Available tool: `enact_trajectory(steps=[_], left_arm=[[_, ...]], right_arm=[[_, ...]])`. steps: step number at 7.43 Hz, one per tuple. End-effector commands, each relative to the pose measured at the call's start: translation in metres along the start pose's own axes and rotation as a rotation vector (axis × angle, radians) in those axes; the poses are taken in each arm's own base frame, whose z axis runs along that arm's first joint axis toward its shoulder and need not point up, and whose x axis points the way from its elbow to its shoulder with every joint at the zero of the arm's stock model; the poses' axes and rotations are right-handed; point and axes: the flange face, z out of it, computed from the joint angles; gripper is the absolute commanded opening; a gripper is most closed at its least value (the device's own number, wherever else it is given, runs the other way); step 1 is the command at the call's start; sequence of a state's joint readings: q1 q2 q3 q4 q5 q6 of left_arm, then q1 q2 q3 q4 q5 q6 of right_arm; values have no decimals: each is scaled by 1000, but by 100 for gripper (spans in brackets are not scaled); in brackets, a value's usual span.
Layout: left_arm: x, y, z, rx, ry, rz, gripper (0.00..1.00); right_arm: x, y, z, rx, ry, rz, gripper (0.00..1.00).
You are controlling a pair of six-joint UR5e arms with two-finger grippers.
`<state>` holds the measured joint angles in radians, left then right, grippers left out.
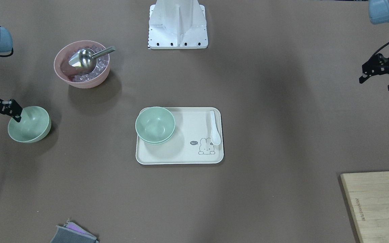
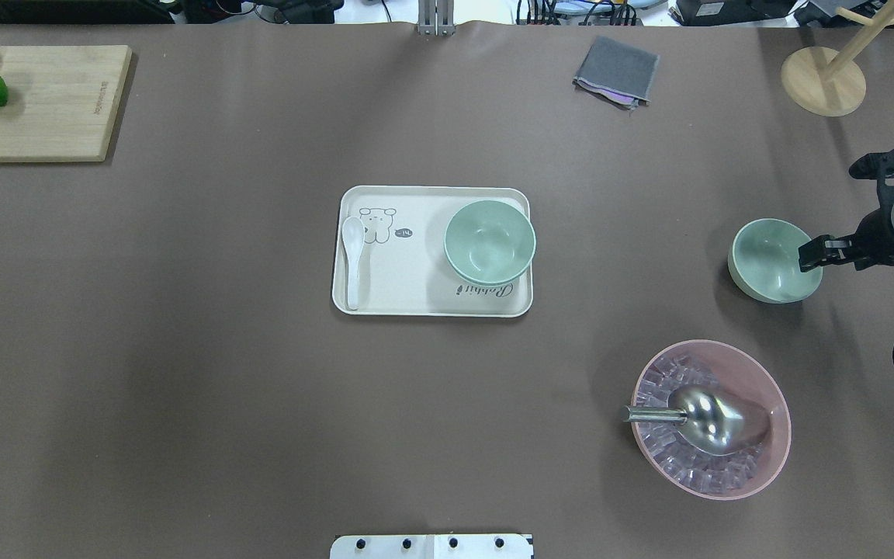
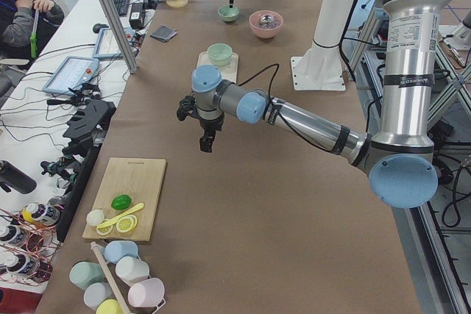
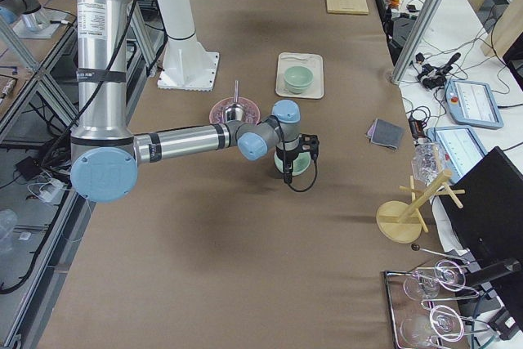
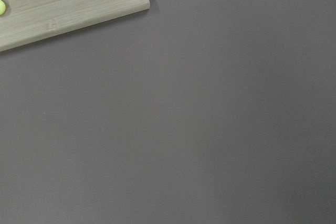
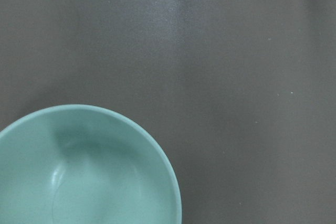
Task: Stack green bowls together
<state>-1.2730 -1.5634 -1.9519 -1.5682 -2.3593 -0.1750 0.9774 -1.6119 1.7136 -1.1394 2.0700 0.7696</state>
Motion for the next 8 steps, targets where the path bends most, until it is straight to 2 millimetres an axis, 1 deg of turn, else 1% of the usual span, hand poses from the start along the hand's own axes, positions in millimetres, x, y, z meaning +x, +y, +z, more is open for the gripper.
enact_trajectory(steps=[1, 2, 3, 4, 5, 7, 8], left_arm=[[0, 0, 0, 0, 0, 0, 98], [0, 0, 0, 0, 0, 0, 98], [0, 0, 0, 0, 0, 0, 98], [1, -1, 0, 0, 1, 1, 98], [1, -1, 0, -1, 0, 0, 98], [1, 0, -1, 0, 1, -1, 98], [-5, -2, -7, 14, -4, -9, 98]], right_arm=[[-2, 3, 7, -10, 2, -4, 64], [-2, 4, 7, -12, 1, -5, 48], [-4, 3, 6, -11, -4, -6, 13], [-4, 3, 4, -11, -6, -9, 0], [-7, 2, -2, -5, -20, -10, 0], [-13, -8, -25, 21, -46, -1, 0], [-16, -20, -41, 17, -100, 12, 0]])
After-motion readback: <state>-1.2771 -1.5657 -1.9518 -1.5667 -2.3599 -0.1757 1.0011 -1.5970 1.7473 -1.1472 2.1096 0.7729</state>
